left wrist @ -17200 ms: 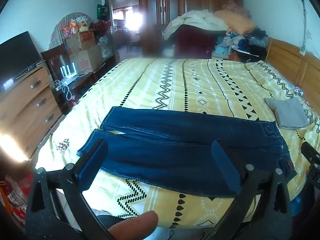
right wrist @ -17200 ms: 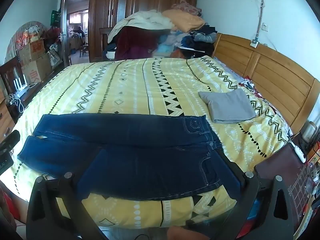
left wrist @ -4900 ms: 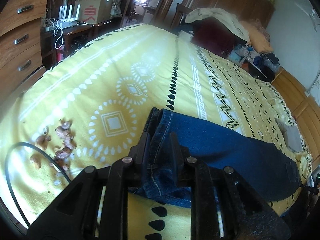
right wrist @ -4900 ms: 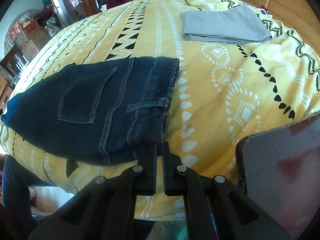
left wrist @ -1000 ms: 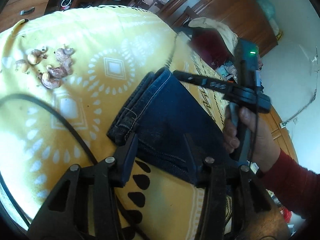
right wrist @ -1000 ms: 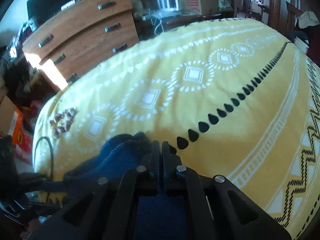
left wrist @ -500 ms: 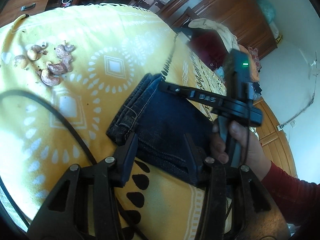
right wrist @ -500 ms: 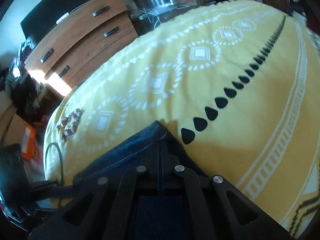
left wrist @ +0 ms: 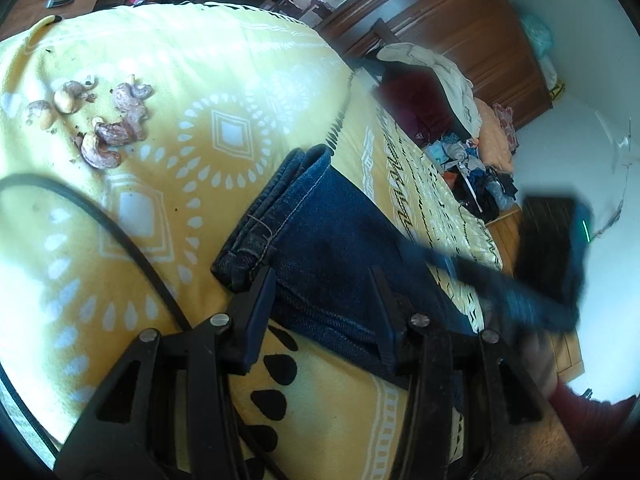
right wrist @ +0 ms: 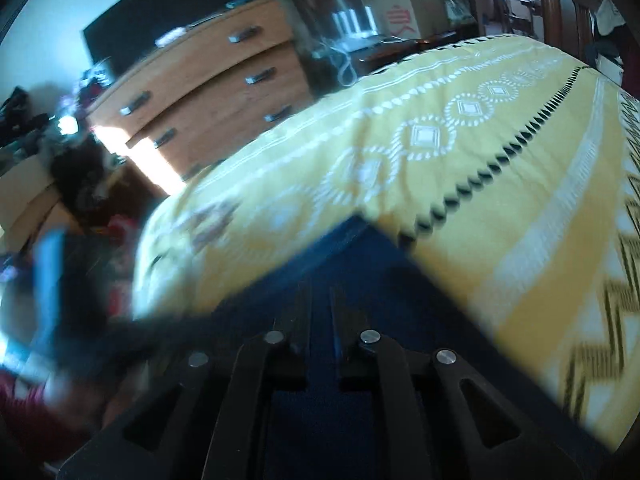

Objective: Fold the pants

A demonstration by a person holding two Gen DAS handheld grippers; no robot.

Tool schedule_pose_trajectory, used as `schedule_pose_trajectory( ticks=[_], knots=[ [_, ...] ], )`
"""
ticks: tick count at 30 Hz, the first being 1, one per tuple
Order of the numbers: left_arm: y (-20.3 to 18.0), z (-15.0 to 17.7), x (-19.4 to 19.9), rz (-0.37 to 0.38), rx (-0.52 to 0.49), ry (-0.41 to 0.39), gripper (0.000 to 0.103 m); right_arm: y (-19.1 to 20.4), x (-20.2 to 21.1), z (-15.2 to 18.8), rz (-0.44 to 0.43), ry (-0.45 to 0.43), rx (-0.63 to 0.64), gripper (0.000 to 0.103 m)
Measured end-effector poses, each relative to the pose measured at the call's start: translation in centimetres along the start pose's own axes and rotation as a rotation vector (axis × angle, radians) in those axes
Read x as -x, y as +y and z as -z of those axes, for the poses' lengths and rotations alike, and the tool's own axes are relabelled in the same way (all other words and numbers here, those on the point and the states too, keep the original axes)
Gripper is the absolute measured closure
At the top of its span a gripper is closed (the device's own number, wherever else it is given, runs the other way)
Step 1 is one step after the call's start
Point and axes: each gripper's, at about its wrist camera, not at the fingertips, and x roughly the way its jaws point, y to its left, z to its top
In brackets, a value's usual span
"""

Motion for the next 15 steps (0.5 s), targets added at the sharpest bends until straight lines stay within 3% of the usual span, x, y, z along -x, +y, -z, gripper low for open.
schedule_pose_trajectory(
  ticks=[4,5,8,13,15],
  knots=[
    [0.0,0.1,0.2,0.020,-0.006,0.003,0.057,1.3,-1.0,6.2,-0.023,0.109,-0.007,0.091],
    [0.3,0.1,0.3,0.027,0.001,0.003,0.057,1.4,-1.1,7.1,-0.022,0.092,-0.015,0.091],
    [0.6,0.0,0.5,0.039,0.022,0.004,0.057,1.4,-0.3,6.5,-0.045,0.068,-0.040,0.085],
    [0.2,0.0,0.4,0.017,0.004,0.007,0.057,2.2,0.1,4.4,-0.010,-0.015,-0.034,0.082],
    [0.3,0.2,0.5,0.021,0.010,0.003,0.057,2.6,-2.0,4.9,-0.001,0.043,-0.034,0.075]
  ],
)
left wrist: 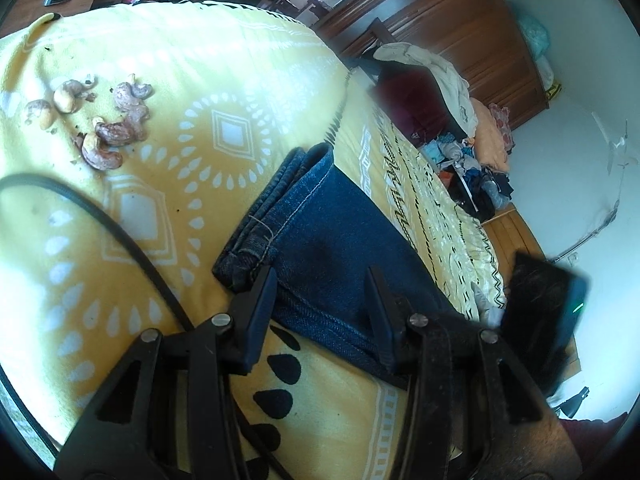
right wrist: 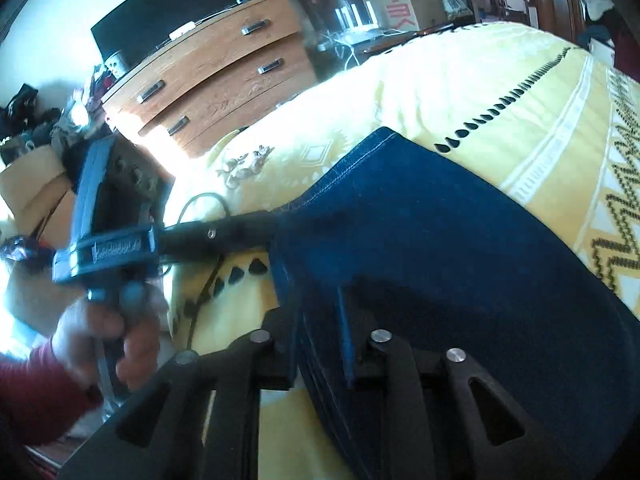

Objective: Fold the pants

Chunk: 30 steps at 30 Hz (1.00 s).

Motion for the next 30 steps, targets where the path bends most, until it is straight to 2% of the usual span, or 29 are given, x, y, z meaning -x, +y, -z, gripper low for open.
schedule_pose_trajectory(
  ticks=[1,3,7,9,12,13,14,15,16,18,21,24,27,30],
  knots=[
    [0.0,0.0,0.0,0.001,0.004,-0.001,0.057,0.3,-0.7,0.4,0.024,0.013,-0.003,0.075],
    [-0.1,-0.1,-0.1,0.000,0.004,0.001,0.057,0.7,0.3,1.6,0.041,-0.026,-0.010,0.073],
    [-0.5,-0.1,-0.4,-0.013,-0.024,0.002,0.057,0.4,5.4,4.2,0.084,-0.123,-0.079,0.070],
    [-0.7,0.0,-0.4,-0.013,-0.032,-0.002,0.057,-0.5,8.2,5.8,0.141,-0.163,-0.094,0.061],
    [-0.8,-0.1,-0.5,-0.011,-0.030,-0.001,0.057,-4.3,10.8,10.2,0.237,-0.126,-0.196,0.061],
    [-0.7,0.0,-0.5,-0.012,-0.032,-0.001,0.057,-5.9,11.8,12.2,0.237,-0.118,-0.249,0.064],
    [-0.6,0.0,-0.4,-0.013,-0.030,0.000,0.057,-6.7,12.9,13.5,0.215,-0.129,-0.284,0.074],
    [-0.6,-0.1,-0.3,-0.015,-0.024,0.003,0.057,-7.3,14.1,14.7,0.208,-0.127,-0.317,0.073],
    [-0.7,-0.1,-0.4,-0.015,-0.018,0.006,0.057,-7.7,15.5,15.9,0.239,-0.126,-0.334,0.071],
    [-0.7,-0.3,-0.3,-0.011,-0.001,0.008,0.057,-8.7,17.6,18.1,0.292,-0.120,-0.369,0.057],
    [-1.0,-0.3,0.5,-0.029,0.008,-0.005,0.057,-10.7,20.8,22.0,0.338,-0.111,-0.462,0.057],
    [-2.6,0.2,2.1,-0.086,-0.040,-0.044,0.039,-11.1,23.4,24.8,0.415,-0.106,-0.498,0.051],
    [-2.8,0.8,3.6,-0.056,-0.017,-0.062,0.037,-10.7,24.9,26.3,0.446,-0.118,-0.516,0.050],
    [-2.2,1.8,3.1,-0.001,0.058,-0.005,0.037,-9.5,25.3,26.0,0.426,-0.154,-0.522,0.049]
  ],
)
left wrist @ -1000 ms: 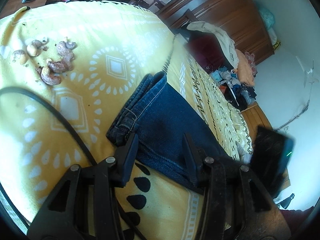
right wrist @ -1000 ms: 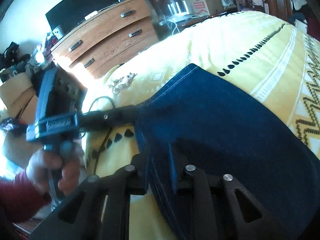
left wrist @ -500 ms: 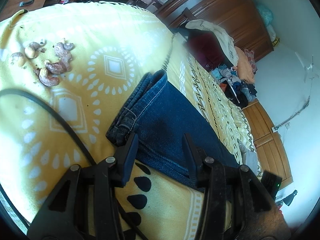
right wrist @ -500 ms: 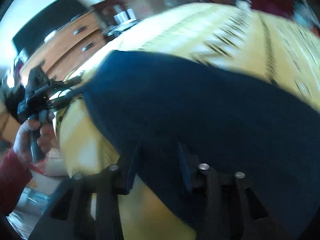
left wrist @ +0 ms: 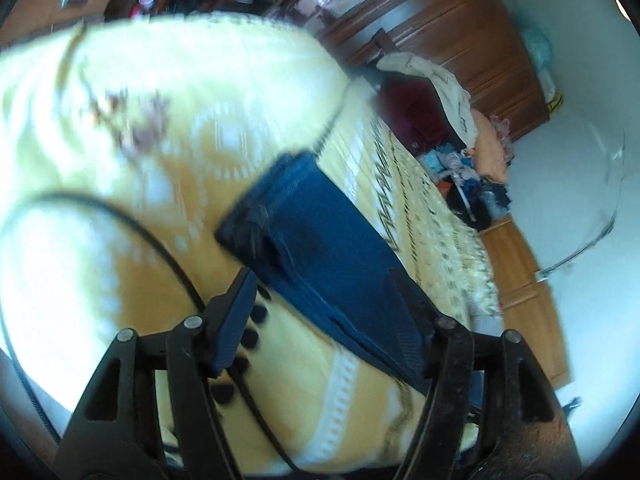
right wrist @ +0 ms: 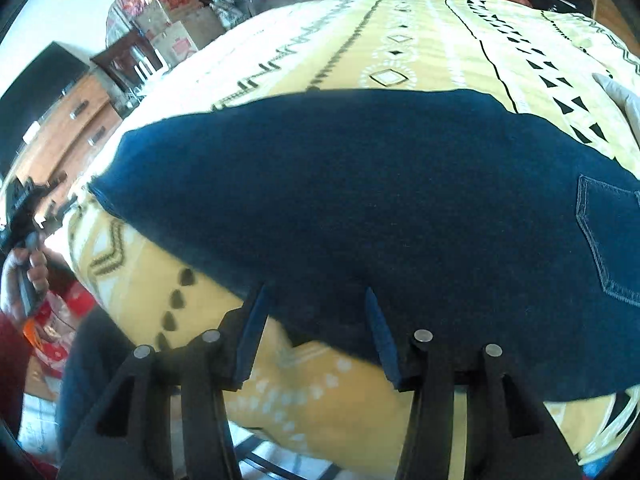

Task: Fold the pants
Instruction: 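Lower the right gripper onto the jeans' edge while the left gripper holds the fold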

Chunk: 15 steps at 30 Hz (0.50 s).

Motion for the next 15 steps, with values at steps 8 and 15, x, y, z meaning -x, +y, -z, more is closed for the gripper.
schedule_pose_trajectory(
  ticks=[8,15],
  knots=[
    [-2.4,0.1,-3.6,-0.132,-0.049,0.063,0.037,4.6,-1.7,-1.5,-0.045,0.026,0.096,0.048],
    [-1.1,-0.6,-5.8,-0.169,-0.018,0.075,0.037,5.4,-2.4,-1.9,-0.051,0.018,0.094,0.048]
  ],
)
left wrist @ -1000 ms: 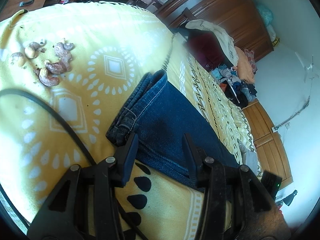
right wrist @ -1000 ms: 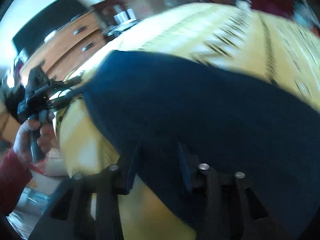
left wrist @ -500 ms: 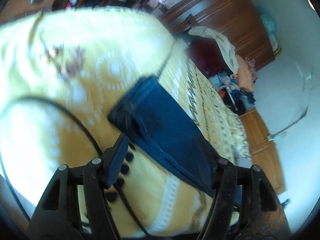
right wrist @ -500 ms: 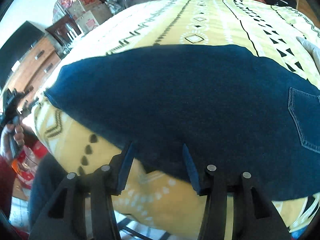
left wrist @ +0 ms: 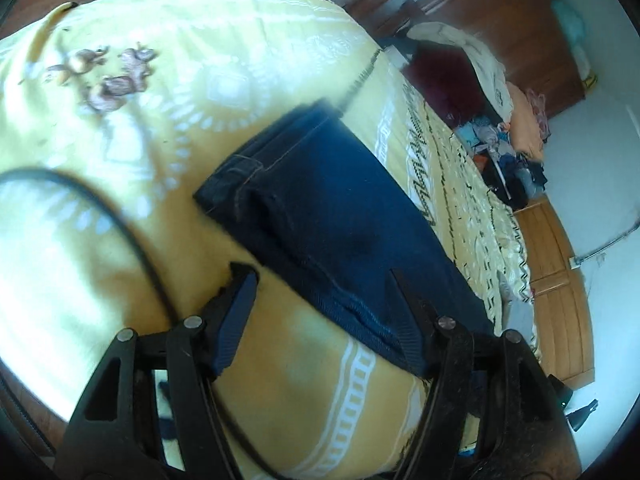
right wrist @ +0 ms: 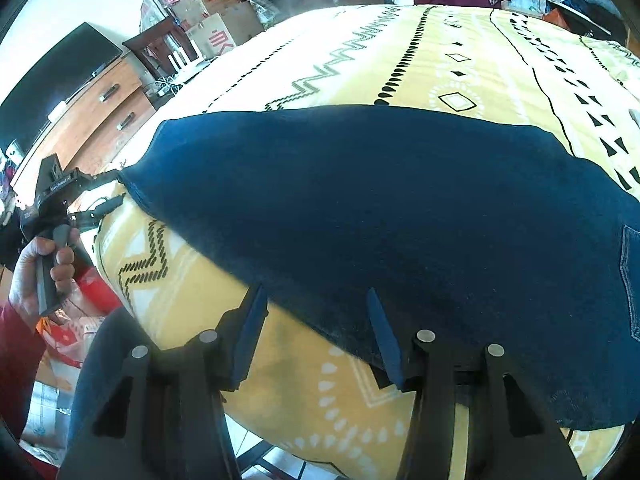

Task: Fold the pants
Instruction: 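Lower the right gripper onto the jeans' edge while the left gripper holds the fold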

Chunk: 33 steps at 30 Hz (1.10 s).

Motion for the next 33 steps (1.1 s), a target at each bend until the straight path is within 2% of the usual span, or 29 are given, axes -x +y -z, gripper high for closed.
schedule_pose_trajectory(
  ticks=[6,9,15,18,21,23,24,25,27,28,30,33],
  knots=[
    [0.1,-1.0,-1.0,0.010,0.013,-0.035,0.036,0.6,-0.4,0.0,-0.011,-0.001,-0.003,0.048],
    [0.3,-0.4,-0.4,0.003,0.041,-0.046,0.036,1.1,-0.6,-0.3,-0.017,0.003,0.008,0.048],
    [0.3,0.2,0.0,-0.030,0.086,-0.017,0.036,1.7,-0.1,-0.9,-0.024,-0.020,0.020,0.047],
    [0.0,-0.8,-1.2,-0.044,0.102,0.009,0.028,1.9,-0.4,-0.9,-0.021,-0.018,0.029,0.046],
    [-0.8,-1.0,-1.5,-0.064,0.065,-0.014,0.018,2.1,-0.7,-0.8,-0.025,-0.025,0.022,0.046],
    [-1.1,-0.8,-1.3,-0.083,0.039,-0.054,0.022,2.5,-0.6,-0.8,-0.027,-0.041,0.030,0.046],
    [-1.2,-0.6,-0.9,-0.081,0.035,-0.086,0.035,2.8,-0.5,-0.8,-0.022,-0.050,0.038,0.046],
    [-1.0,-0.5,-0.7,-0.080,0.036,-0.102,0.056,3.1,-0.4,-0.9,-0.017,-0.062,0.045,0.046],
    [0.0,-0.3,-0.6,-0.080,0.060,-0.111,0.067,3.4,-0.2,-1.0,-0.019,-0.076,0.050,0.046],
    [0.3,-0.5,-0.8,-0.072,0.065,-0.108,0.067,3.5,-0.3,-1.2,-0.022,-0.079,0.055,0.046],
    [0.5,-0.6,-1.0,-0.061,0.039,-0.100,0.062,3.7,-0.6,-1.4,-0.022,-0.071,0.068,0.046],
    [0.0,-1.0,-0.9,-0.034,0.011,-0.118,0.042,4.4,-1.4,-1.7,-0.031,-0.059,0.092,0.046]
  ],
)
